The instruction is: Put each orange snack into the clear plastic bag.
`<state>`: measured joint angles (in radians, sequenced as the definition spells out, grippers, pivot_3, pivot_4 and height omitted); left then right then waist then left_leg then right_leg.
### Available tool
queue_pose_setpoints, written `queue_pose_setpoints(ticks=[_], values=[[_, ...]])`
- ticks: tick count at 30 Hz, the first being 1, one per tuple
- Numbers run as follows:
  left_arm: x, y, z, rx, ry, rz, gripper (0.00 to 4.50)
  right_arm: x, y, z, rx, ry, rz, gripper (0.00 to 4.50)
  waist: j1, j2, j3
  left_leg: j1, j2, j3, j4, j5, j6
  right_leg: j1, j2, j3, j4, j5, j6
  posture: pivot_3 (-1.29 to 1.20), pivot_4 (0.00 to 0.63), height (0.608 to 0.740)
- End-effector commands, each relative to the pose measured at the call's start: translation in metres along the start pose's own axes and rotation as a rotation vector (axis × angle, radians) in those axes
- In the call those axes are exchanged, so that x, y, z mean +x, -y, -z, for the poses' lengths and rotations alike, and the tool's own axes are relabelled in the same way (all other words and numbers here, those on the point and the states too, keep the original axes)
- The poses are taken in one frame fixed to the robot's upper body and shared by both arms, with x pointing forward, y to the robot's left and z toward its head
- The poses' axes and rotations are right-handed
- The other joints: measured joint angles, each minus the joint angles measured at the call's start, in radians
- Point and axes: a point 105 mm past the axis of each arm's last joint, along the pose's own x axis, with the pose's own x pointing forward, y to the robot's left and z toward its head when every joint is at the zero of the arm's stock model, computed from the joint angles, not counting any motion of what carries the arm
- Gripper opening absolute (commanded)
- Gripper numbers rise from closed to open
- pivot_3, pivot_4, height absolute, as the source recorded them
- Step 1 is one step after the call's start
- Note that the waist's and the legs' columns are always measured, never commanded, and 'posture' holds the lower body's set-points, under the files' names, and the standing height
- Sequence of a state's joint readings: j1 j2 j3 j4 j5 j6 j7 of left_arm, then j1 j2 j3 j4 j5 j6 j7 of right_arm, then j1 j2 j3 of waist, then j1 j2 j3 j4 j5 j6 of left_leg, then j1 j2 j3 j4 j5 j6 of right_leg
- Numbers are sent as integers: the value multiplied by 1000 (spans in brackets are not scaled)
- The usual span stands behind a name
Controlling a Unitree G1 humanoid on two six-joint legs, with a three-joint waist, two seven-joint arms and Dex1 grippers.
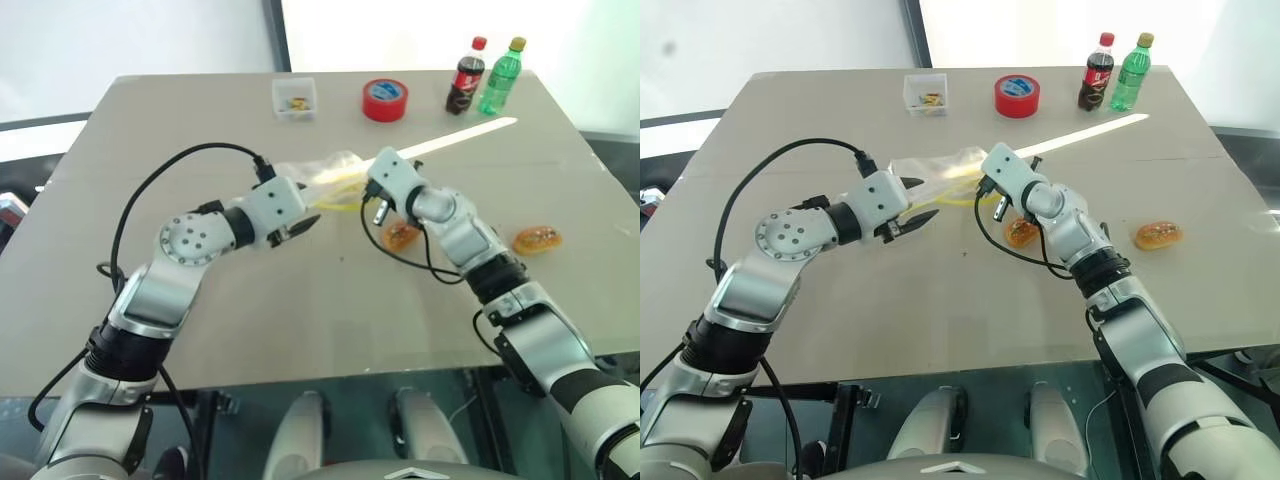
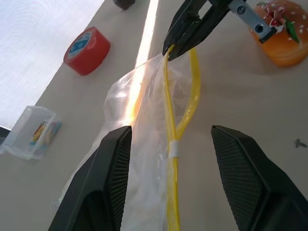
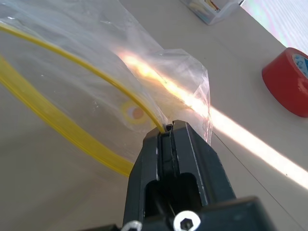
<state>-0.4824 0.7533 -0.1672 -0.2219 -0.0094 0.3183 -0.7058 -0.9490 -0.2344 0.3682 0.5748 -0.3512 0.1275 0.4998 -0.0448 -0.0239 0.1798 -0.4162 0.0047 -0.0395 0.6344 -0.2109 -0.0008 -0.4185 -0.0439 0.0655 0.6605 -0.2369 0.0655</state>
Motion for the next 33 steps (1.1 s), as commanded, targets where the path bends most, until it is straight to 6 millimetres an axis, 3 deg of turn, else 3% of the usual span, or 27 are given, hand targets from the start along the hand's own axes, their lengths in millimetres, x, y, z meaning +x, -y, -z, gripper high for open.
queue_pose_setpoints(ticks=[1, 21, 27, 33], values=[[-3, -5, 6, 73, -32, -17, 2767, -1, 15, -18, -28, 43, 32, 0, 0, 0, 0, 0, 0, 0, 0, 0, 0, 0, 0, 0, 0, 0, 0, 0, 150, 740], [9, 3, 25, 87, -82, 2, 2767, -2, 8, -26, -16, 67, 15, 0, -1, 0, 0, 0, 0, 0, 0, 0, 0, 0, 1, 0, 1, 0, 0, 0, 150, 740], [11, 1, 28, 97, -92, -8, 22, -2, 10, -27, -14, 71, 17, 0, 0, 0, 0, 0, 0, 0, 0, 0, 0, 0, 1, 0, 1, 0, 0, 0, 150, 740], [11, -2, 31, 107, -106, -29, 22, -3, 9, -27, -4, 74, 10, 0, 0, 0, 0, 0, 0, 0, 0, 0, 0, 0, 1, 0, 1, 0, 0, 0, 150, 740]])
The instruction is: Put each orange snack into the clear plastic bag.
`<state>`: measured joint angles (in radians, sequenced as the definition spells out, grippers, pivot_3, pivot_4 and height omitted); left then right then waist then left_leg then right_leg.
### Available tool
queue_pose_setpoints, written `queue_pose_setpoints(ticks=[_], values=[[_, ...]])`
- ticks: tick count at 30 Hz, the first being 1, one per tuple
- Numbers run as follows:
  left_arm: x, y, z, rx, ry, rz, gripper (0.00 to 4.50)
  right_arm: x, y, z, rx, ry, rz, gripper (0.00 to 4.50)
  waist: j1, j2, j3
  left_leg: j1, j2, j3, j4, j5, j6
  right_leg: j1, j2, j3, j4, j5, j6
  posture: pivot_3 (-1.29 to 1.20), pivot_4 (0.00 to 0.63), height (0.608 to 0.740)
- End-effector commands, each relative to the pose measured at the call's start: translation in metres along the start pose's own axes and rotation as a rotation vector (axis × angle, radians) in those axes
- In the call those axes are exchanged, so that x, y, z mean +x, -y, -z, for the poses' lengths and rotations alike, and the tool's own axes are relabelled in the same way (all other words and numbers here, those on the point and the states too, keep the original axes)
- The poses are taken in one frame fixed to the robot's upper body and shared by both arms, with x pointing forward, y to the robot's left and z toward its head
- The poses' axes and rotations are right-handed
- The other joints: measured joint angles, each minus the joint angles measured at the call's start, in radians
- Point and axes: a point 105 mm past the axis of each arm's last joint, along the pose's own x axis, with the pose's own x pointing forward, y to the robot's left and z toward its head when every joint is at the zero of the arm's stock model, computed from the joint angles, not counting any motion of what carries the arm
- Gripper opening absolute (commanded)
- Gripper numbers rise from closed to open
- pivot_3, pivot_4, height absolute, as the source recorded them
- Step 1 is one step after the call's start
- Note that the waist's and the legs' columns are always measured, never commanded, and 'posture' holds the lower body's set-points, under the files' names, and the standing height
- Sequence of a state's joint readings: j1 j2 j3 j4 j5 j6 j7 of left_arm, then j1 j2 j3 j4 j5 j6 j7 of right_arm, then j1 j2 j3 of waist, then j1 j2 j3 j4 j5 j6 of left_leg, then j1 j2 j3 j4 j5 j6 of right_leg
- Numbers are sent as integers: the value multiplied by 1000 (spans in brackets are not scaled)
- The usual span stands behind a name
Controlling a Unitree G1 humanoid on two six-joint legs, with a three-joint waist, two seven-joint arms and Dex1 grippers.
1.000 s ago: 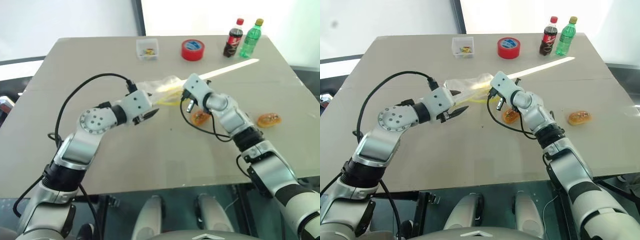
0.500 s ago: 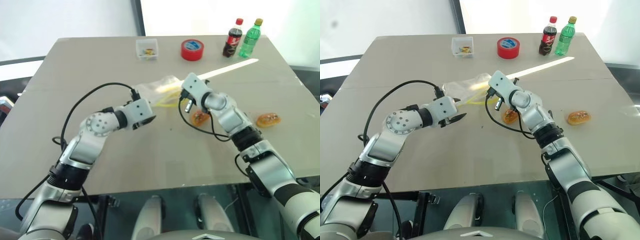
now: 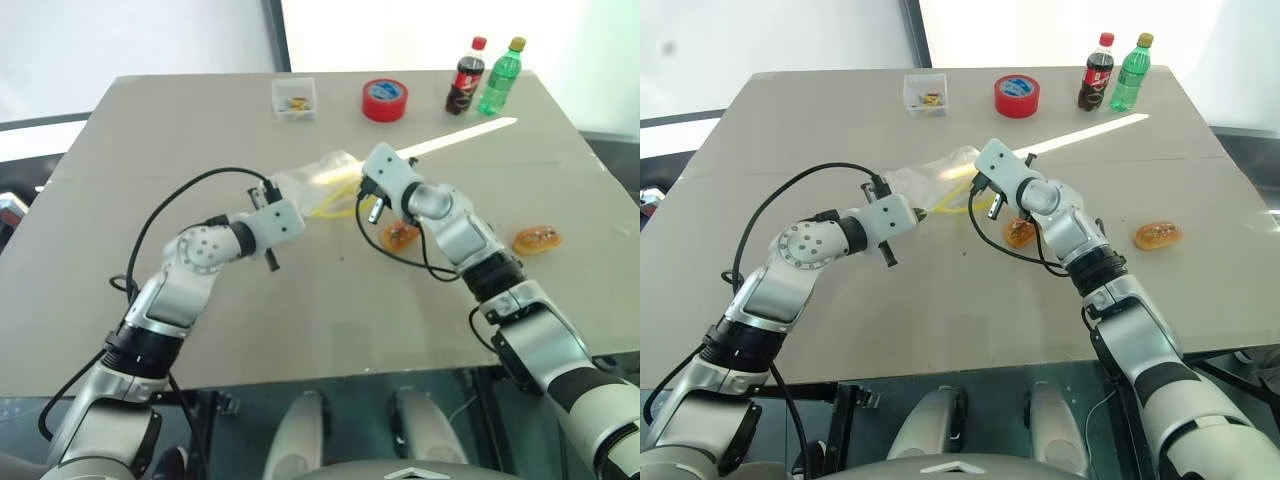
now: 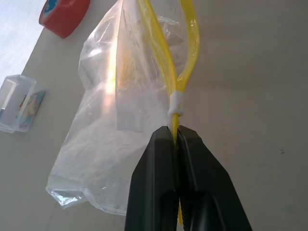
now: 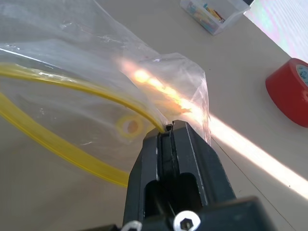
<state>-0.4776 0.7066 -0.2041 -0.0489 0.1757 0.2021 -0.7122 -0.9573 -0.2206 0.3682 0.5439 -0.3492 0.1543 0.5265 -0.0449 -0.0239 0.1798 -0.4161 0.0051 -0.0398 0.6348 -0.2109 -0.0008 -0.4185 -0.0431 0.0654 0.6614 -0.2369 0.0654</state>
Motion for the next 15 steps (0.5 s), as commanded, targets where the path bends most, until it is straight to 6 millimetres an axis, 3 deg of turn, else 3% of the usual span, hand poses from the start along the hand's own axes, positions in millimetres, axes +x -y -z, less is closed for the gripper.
queue_pose_setpoints(ticks=[1, 4, 7, 10, 15], values=[[-2, -13, -7, 30, 19, -51, 22, -4, 9, -17, 0, 58, 23, 0, 0, 0, 0, 0, 0, 0, 0, 0, 0, 0, 0, 0, 0, 0, 0, 0, 150, 740], [-1, -14, -7, 15, 21, -63, 22, -9, 2, -14, 34, 52, -27, 0, 1, 0, 0, 0, 0, 0, 0, 0, 0, 0, 0, 0, 0, 0, 0, 0, 150, 740], [-1, -18, -8, -25, 28, -85, 0, -24, 9, -15, 22, 82, -9, 849, 4, 0, 0, 0, 0, 0, 0, 0, 0, 0, 0, 0, 0, 0, 0, 0, 150, 740], [-1, -20, -8, -52, 29, -93, 0, -44, 17, -15, 23, 109, -12, 2018, 6, 0, 0, -1, 0, -1, 1, 0, 0, 0, 0, -1, 0, 0, 0, 0, 150, 740], [-2, -22, -2, -27, 20, -85, 0, -90, 30, -3, -85, 123, -189, 2018, 4, 0, 0, -1, 0, -1, 2, 0, 0, 1, 0, -1, 0, 0, 0, 0, 150, 740]])
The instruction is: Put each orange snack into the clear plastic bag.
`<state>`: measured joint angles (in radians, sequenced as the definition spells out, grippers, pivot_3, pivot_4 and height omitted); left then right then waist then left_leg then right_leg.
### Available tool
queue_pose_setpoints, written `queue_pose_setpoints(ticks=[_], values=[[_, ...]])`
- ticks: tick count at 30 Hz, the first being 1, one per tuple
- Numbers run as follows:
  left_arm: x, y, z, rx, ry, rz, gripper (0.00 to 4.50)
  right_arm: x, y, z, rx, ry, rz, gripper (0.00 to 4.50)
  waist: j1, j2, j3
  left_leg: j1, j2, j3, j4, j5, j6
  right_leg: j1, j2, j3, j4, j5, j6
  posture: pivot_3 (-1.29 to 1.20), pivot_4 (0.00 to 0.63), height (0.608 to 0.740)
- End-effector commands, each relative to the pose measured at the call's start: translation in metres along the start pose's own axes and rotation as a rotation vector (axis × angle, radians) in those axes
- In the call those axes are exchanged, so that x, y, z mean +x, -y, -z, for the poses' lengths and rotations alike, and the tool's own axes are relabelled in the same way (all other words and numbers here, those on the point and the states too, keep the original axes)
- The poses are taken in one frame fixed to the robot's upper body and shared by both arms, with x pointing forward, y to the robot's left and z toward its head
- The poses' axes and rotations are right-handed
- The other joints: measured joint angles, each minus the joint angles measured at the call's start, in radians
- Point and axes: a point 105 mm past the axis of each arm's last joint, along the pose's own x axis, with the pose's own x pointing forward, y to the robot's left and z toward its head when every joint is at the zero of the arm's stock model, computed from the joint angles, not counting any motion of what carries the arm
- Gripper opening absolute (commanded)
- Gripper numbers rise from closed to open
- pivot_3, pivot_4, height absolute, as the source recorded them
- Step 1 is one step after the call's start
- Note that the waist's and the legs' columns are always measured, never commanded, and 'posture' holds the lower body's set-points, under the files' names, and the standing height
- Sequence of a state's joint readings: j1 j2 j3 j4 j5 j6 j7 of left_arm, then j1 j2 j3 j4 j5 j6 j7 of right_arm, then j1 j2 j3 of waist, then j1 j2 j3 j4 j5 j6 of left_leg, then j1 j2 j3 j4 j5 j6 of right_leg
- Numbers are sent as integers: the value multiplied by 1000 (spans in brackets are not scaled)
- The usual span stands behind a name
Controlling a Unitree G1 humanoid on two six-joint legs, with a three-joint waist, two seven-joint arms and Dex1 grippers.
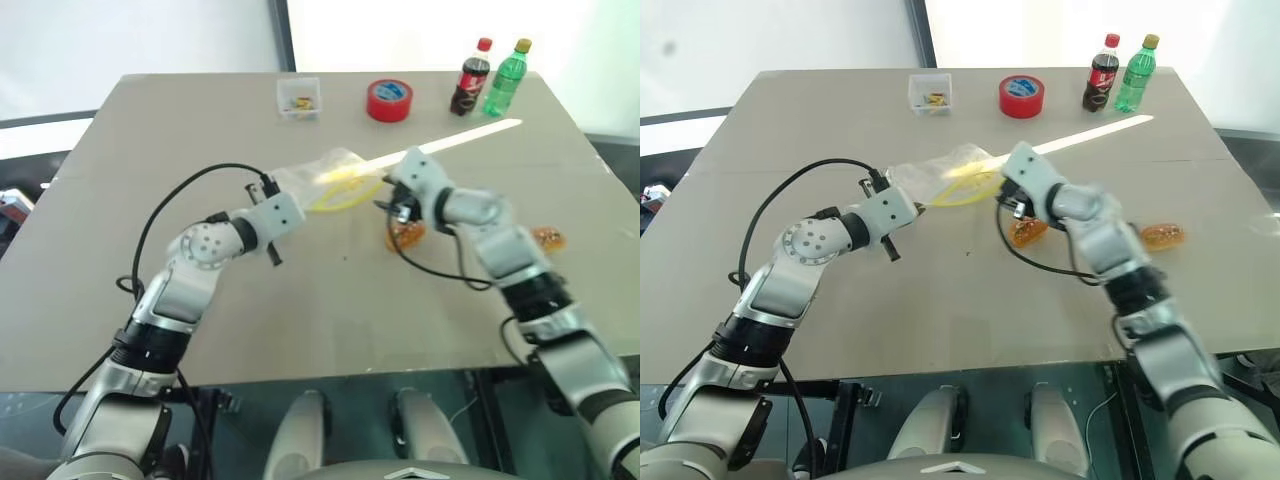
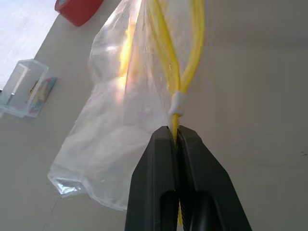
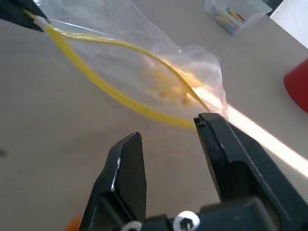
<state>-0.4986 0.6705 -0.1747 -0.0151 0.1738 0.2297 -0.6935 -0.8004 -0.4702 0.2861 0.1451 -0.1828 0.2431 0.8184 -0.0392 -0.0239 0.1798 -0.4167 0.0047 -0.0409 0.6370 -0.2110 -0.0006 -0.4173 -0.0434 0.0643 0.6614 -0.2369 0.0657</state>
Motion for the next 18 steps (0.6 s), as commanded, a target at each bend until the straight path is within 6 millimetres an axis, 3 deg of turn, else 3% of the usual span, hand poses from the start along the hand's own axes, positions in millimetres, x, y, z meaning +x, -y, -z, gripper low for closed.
queue_pose_setpoints(ticks=[1, 4, 7, 13, 15, 18], values=[[-4, -14, -5, 35, 27, -34, 0, -34, 11, -8, -122, 35, -134, 2018, -3, 0, 0, 1, 0, 0, 0, 0, 0, 1, 0, 0, 0, 0, 0, 0, 150, 740], [-2, -14, -2, 49, 25, -30, 0, -51, 6, 9, -178, -15, -317, 2018, -5, 0, 0, 2, 1, 0, 0, 0, 0, 1, 1, 0, 0, 0, 0, 0, 150, 740], [1, -13, -5, 52, 38, -28, 0, -55, -3, 24, -211, -59, -466, 2018, -8, 0, 0, 3, 1, 2, 0, 0, 0, 2, 1, 1, 0, 0, 0, 0, 150, 740], [0, -11, -7, 56, 45, -27, 0, -30, 7, 31, -427, -70, -499, 2018, -8, 1, 0, 2, 2, 2, 1, 0, 0, 1, 1, 2, 0, 0, 0, 0, 150, 740], [-3, -13, -7, 47, 43, -40, 0, -25, 8, 31, -464, -68, -518, 2531, -6, 1, 0, 2, 2, 2, 1, 0, 0, 1, 1, 1, 0, 0, 0, 0, 150, 740], [-6, -15, -2, 39, 25, -58, 0, -23, 8, 36, -499, -96, -558, 3917, -1, 1, 0, 2, 2, 2, 1, 0, 0, 1, 1, 1, 0, 0, 0, 0, 150, 740]])
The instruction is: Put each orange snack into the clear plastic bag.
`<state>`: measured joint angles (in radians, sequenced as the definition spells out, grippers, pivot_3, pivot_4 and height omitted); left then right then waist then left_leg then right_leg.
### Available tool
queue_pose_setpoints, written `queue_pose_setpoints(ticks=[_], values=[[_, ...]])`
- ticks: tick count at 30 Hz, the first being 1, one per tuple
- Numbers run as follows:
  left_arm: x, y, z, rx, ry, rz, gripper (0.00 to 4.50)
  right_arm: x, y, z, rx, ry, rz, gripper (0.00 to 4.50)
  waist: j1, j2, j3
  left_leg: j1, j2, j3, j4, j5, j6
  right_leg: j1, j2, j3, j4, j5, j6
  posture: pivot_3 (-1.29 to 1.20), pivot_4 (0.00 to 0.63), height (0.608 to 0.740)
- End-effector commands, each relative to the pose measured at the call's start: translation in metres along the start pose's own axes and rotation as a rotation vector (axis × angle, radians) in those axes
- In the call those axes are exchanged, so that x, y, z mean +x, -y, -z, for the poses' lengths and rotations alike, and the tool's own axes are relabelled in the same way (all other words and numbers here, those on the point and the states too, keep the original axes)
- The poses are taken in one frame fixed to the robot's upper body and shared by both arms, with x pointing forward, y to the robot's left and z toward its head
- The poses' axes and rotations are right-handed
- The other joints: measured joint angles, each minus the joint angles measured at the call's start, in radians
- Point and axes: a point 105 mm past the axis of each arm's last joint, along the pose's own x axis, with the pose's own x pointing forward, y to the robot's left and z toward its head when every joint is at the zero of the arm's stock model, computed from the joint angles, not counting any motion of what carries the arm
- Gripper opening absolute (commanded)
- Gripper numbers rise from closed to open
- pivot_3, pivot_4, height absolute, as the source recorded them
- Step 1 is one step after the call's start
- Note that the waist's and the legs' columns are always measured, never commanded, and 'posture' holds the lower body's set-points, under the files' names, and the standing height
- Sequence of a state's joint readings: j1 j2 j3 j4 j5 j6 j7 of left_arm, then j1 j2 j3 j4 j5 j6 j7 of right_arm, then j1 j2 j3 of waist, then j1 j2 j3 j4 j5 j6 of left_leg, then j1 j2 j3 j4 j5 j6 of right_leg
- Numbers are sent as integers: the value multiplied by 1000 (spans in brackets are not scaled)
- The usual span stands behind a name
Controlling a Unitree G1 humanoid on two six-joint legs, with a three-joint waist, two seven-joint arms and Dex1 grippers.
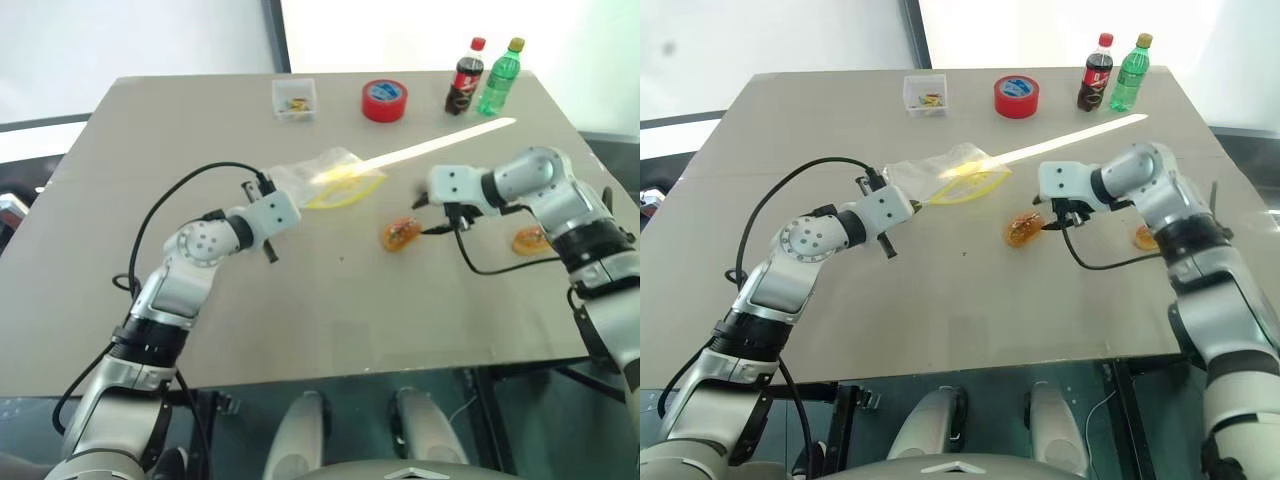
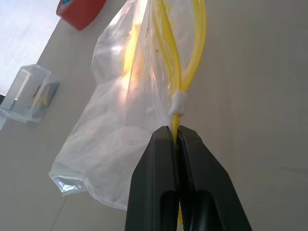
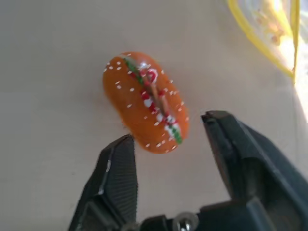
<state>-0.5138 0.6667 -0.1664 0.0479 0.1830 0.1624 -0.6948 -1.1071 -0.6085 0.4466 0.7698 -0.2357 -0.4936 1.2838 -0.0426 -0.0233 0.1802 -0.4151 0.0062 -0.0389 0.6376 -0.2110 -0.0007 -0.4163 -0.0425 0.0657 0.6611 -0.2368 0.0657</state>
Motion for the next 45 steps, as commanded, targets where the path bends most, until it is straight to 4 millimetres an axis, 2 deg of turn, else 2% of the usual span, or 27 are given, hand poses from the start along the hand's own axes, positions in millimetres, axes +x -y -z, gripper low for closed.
queue_pose_setpoints(ticks=[1, 12, 19, 24, 32, 33, 34, 36, 37, 38, 41, 43, 45], values=[[-9, -11, -4, 23, 9, -56, 0, -2, 4, 1, -54, -13, -24, 4395, 3, 0, 0, 0, 0, 0, 0, 0, 0, 0, 0, 0, 0, 0, 0, 0, 150, 740], [-15, -13, 3, 13, -18, -85, 0, 22, 12, -12, -93, 9, -103, 4459, -3, 1, 0, 1, 0, -1, 0, 0, 0, 0, 0, 0, 1, 0, 0, 0, 150, 740], [-15, -12, 1, 11, -16, -88, 0, 31, 14, -18, -41, -10, -204, 4459, -1, 1, 1, 0, 0, -1, 0, 0, 0, 0, 0, 0, 1, 0, 0, 0, 150, 740], [-14, -11, 0, 11, -14, -87, 0, 34, 3, -7, -31, -116, -319, 4459, 0, 1, 1, 0, -1, -1, 0, 0, 0, 0, 0, -1, 1, 0, 0, 0, 150, 740], [-14, -9, -3, 9, -8, -87, 0, 48, 8, -5, -66, -200, -282, 4459, -3, 2, 1, 2, 0, -1, 0, 0, 0, 0, 0, -1, 2, 0, 0, 0, 150, 740], [-13, -9, -4, 9, -7, -87, 0, 49, 8, -5, -68, -198, -283, 3954, -3, 2, 1, 2, 0, -1, 0, 0, 0, 1, 0, -1, 3, 0, 0, 0, 150, 740], [-13, -9, -4, 9, -7, -86, 0, 49, 7, -6, -65, -190, -286, 3714, -4, 2, 1, 2, 0, -1, 0, 0, 0, 1, 0, -1, 3, 0, 0, 0, 150, 740], [-14, -8, -3, 10, -8, -85, 0, 49, 4, -6, -66, -182, -306, 2893, -5, 2, 1, 3, 0, -1, 1, 0, 0, 2, 1, -1, 3, 0, 0, 0, 150, 740], [-14, -8, -3, 11, -9, -85, 0, 48, 3, -5, -72, -186, -318, 2243, -5, 2, 1, 3, 0, -1, 1, 0, 0, 2, 1, -1, 4, 0, -1, 0, 150, 740], [-14, -8, -3, 10, -9, -84, 0, 47, 1, -4, -78, -191, -329, 1985, -5, 2, 1, 3, 0, -1, 1, 0, 0, 2, 1, -1, 4, 1, -1, 0, 150, 740], [-13, -7, -4, 10, -7, -82, 0, 44, 2, -5, -46, -165, -324, 612, -5, 2, 1, 3, 0, -2, 1, 0, 0, 1, 2, -1, 4, 1, -1, 0, 150, 740], [-12, -6, -5, 11, 1, -78, 0, 39, 7, -6, -2, -140, -290, 130, -5, 2, 1, 3, 0, -2, 1, 0, 0, 1, 2, -1, 4, 1, -1, 0, 150, 740], [-10, -4, -8, 7, 13, -75, 0, 34, 16, -11, 78, -85, -237, 130, -4, 2, 1, 2, 0, -2, 1, 0, 0, 1, 2, -1, 4, 1, -1, 0, 150, 740]])
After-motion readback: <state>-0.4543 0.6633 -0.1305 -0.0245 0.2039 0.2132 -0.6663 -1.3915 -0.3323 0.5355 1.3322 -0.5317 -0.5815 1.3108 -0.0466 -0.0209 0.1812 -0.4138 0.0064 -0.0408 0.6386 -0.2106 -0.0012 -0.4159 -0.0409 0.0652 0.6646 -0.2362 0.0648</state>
